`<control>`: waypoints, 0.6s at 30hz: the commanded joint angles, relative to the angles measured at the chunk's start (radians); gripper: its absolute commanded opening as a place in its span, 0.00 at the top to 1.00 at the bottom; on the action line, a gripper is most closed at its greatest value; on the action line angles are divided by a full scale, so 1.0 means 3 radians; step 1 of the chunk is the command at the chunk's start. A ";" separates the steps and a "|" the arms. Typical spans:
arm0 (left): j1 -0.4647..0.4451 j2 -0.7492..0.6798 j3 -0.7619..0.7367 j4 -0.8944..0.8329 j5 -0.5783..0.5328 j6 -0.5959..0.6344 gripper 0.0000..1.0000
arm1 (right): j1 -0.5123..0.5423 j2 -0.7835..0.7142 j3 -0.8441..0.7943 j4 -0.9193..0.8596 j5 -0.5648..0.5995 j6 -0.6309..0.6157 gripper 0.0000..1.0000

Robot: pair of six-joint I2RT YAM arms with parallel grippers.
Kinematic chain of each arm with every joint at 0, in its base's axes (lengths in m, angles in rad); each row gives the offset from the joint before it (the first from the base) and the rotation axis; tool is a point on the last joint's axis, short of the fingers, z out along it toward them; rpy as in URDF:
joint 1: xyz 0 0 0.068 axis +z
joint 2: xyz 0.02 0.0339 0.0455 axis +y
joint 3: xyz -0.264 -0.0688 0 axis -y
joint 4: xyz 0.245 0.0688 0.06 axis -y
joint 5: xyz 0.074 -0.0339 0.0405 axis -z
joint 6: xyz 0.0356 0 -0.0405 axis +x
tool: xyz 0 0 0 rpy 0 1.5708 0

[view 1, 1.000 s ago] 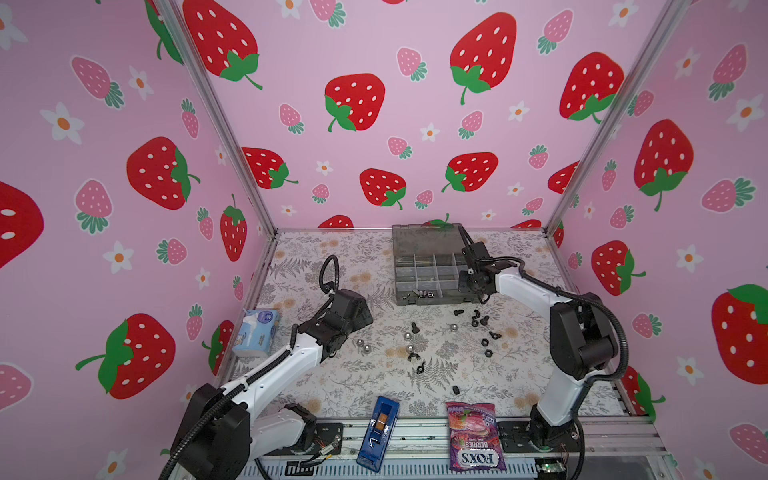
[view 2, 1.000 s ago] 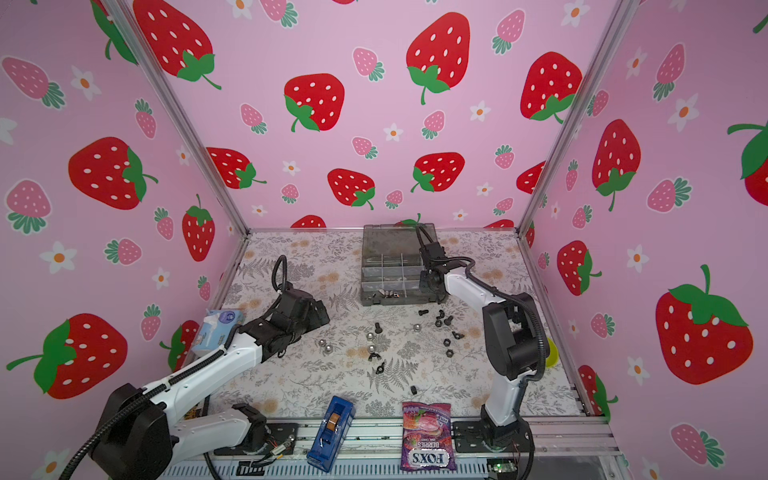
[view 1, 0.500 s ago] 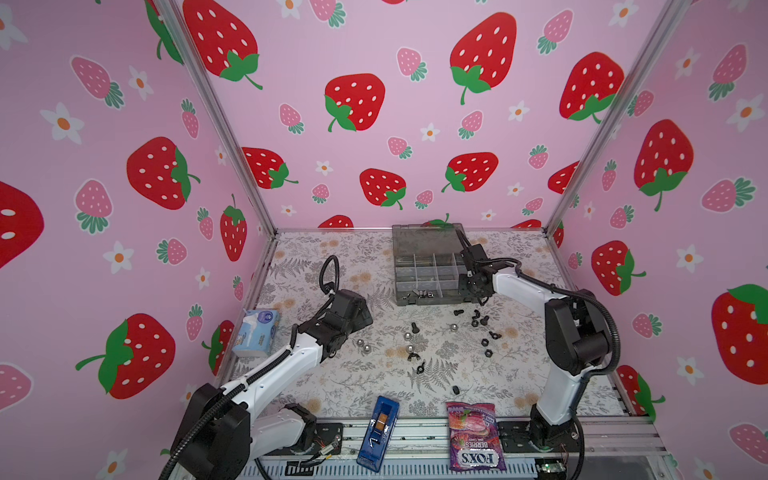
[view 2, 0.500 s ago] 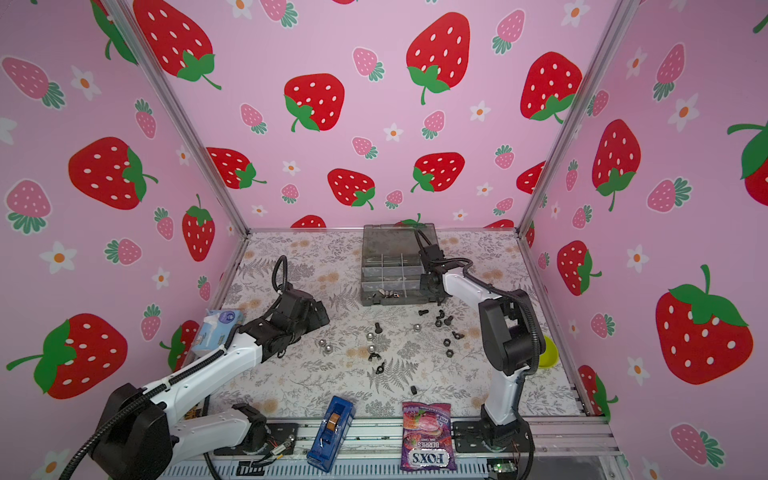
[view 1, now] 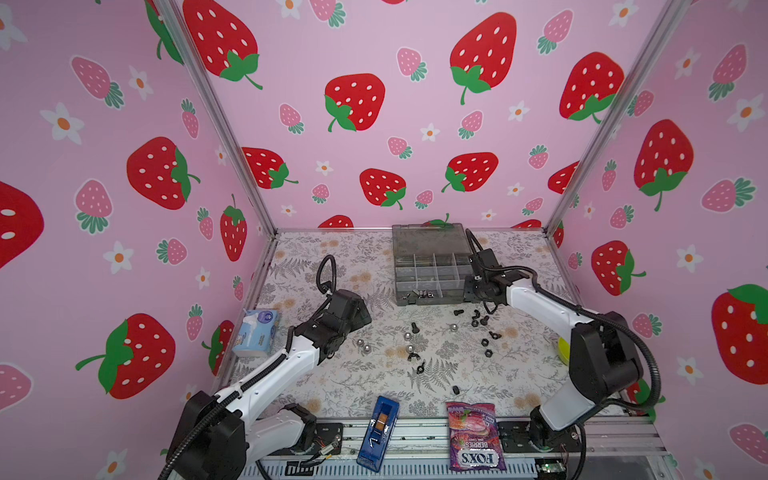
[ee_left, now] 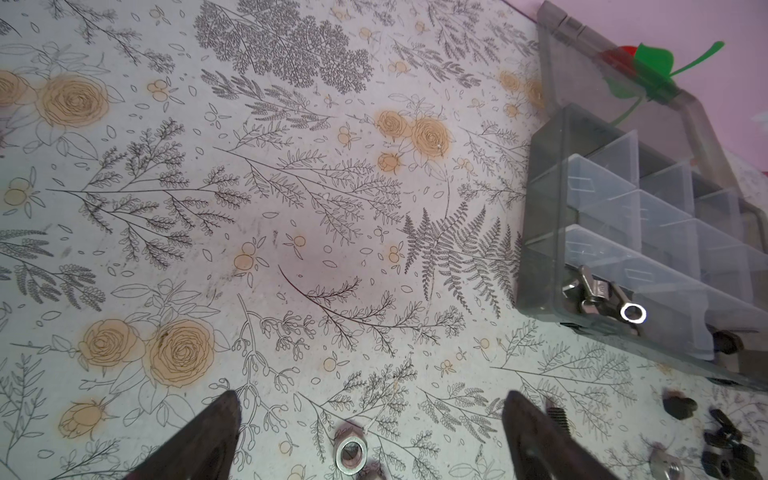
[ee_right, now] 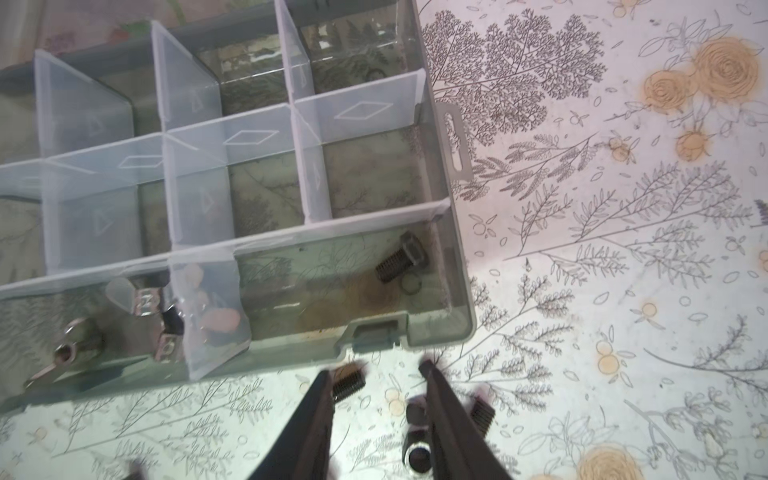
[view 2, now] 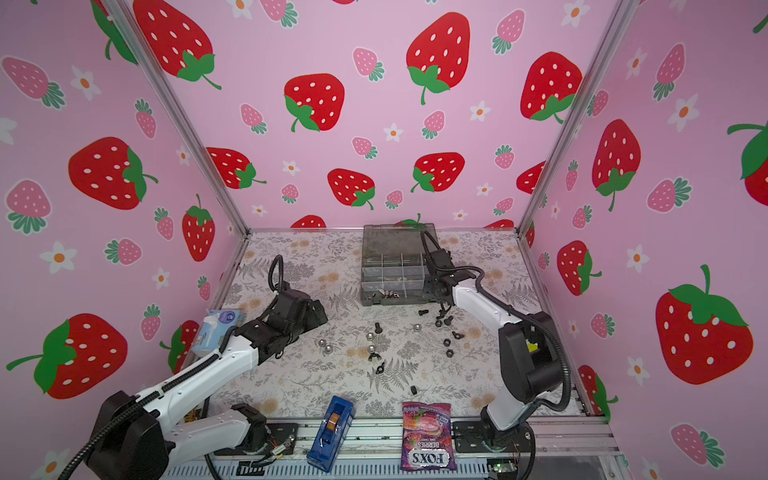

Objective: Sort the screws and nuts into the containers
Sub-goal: 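Open the right gripper to drop the bolt into the nearest compartment, then move the right gripper back to the pile and lower onto another black bolt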

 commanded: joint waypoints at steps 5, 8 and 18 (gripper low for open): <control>0.0041 -0.0067 0.0017 -0.0091 -0.0135 0.0001 0.01 | 0.0251 -0.0247 -0.0529 0.0252 -0.0173 0.0167 0.53; 0.0047 -0.0042 0.0025 -0.0084 -0.0120 -0.0002 0.01 | 0.0295 -0.0246 -0.0675 0.0400 -0.0274 0.0196 0.49; 0.0052 0.0035 -0.0006 -0.0047 -0.0061 -0.0030 0.01 | 0.0465 0.0227 -0.0540 0.0491 0.0032 0.0557 0.38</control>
